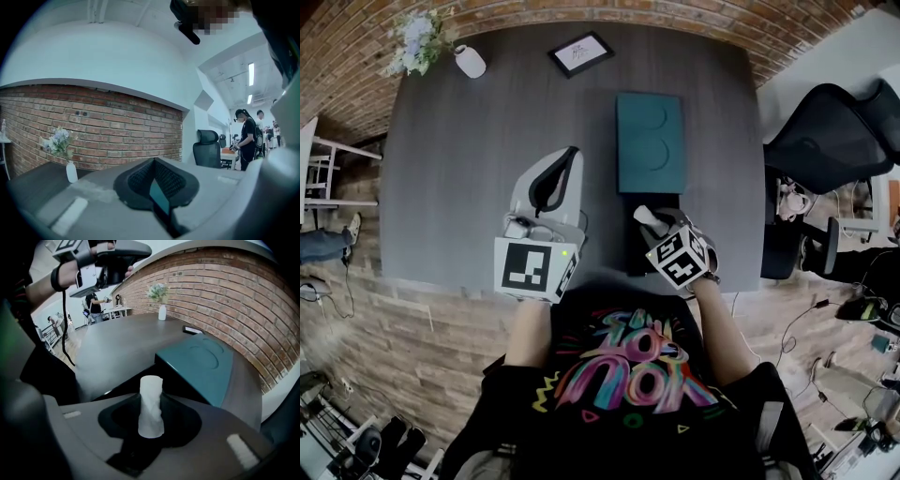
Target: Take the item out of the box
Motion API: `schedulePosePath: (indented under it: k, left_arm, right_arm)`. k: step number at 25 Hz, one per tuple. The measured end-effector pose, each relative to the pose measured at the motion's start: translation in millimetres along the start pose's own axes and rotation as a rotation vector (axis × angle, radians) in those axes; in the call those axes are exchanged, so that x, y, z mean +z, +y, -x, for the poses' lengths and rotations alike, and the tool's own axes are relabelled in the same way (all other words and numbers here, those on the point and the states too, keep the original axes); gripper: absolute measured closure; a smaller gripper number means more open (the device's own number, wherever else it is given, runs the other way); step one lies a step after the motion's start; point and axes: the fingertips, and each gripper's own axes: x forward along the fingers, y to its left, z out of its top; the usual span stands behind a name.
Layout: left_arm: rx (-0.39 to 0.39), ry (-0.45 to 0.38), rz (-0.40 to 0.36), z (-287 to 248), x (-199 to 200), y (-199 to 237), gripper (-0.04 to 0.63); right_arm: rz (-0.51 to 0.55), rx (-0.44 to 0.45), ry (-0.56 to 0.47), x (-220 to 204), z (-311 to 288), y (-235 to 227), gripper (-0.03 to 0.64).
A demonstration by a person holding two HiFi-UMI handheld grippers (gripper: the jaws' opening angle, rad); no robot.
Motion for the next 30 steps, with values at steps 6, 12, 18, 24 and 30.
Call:
schedulePosePath:
  k: [6,12,18,24,30]
  left_arm:
    - [0.000,0.000,-0.001,-3.5,-0.4,-1.8,0.595]
    - [0.005,0.004,0.002,-4.1,-1.5,-1.0,0.595]
    - [0.001,0.009,-0.009,-5.8,-1.6,-3.7,0.595]
    - [0.012,0.016,0.002,-3.1,-3.8,-3.6,0.595]
    - [0.022,0.025,0.000,-0.7,-4.3,-5.2,0.595]
  right_arm:
    - [-0.035,-0.022,-0.063,11.9,13.2,-10.8,0.488]
    - [-0.067,-0.025,-0.141,31.4,34.0,-16.9,0.488]
    - [-0.065,-0.041,-0.225,55.3,57.5,-25.9,0.488]
    - [-0.071,-0.064,-0.324,83.1,81.2,-37.7,0.488]
    - [-0.091,-0.093,-0.437,107.9,104.1,-51.6,0.488]
